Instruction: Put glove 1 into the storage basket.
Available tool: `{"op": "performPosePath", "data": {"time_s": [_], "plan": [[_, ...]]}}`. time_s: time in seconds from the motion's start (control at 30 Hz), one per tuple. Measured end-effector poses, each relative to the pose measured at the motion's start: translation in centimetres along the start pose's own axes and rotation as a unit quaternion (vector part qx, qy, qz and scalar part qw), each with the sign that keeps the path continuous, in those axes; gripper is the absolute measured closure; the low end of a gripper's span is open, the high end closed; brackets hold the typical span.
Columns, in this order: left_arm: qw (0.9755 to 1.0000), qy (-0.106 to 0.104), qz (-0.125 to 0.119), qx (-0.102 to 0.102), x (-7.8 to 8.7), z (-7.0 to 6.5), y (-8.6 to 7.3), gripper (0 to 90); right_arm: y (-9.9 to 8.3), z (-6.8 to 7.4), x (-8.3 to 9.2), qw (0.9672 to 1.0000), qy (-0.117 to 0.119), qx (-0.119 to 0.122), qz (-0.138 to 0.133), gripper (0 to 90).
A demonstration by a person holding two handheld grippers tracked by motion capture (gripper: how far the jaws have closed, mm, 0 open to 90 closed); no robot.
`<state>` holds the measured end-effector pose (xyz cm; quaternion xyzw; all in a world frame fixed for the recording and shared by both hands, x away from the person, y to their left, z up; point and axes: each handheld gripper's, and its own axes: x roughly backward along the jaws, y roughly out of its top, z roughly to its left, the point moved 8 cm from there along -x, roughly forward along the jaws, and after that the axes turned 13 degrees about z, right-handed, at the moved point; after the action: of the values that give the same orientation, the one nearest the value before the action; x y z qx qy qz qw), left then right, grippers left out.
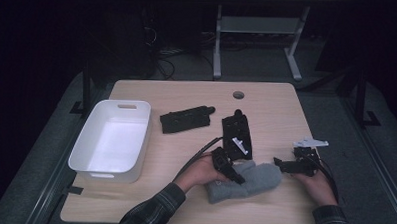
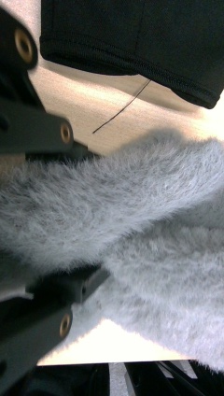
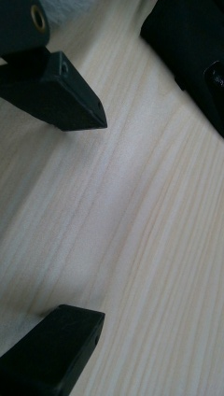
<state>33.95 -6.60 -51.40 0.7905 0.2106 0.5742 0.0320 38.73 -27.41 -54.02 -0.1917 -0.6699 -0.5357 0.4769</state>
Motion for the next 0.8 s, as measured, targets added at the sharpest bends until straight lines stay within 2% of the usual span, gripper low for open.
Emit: {"op": "performPosePath", "data": {"time_s": [0.2,0.3,0.37,0.47,0.57,0.63,0.8], "plan": [[0.9999,0.009,0.001,0.006,0.4,-0.2,0.0,69.7,0.0,0.0,0.0,1.0,0.0,0.0,0.0,6.8],[0.9998,0.015,-0.008,0.013,0.7,-0.3,0.1,73.1,0.0,0.0,0.0,1.0,0.0,-0.001,0.0,6.8],[0.9997,0.013,-0.011,0.017,1.0,-0.3,0.1,74.3,0.0,0.0,0.0,1.0,0.0,0.0,0.0,6.8],[0.9997,0.017,-0.015,0.009,1.5,-0.5,0.1,75.4,0.0,0.0,0.0,1.0,0.0,0.0,0.0,6.8],[0.9994,0.02,-0.024,0.013,1.8,-0.8,0.1,76.0,0.0,0.0,0.0,1.0,0.0,0.001,0.001,6.8],[0.9994,0.021,-0.026,0.006,2.1,-1.0,0.1,76.3,0.0,0.0,0.0,1.0,0.0,0.001,0.001,6.8],[0.9989,0.025,-0.038,0.006,3.3,-1.3,0.2,76.7,0.0,0.0,0.0,1.0,0.0,0.001,0.0,6.8]]}}
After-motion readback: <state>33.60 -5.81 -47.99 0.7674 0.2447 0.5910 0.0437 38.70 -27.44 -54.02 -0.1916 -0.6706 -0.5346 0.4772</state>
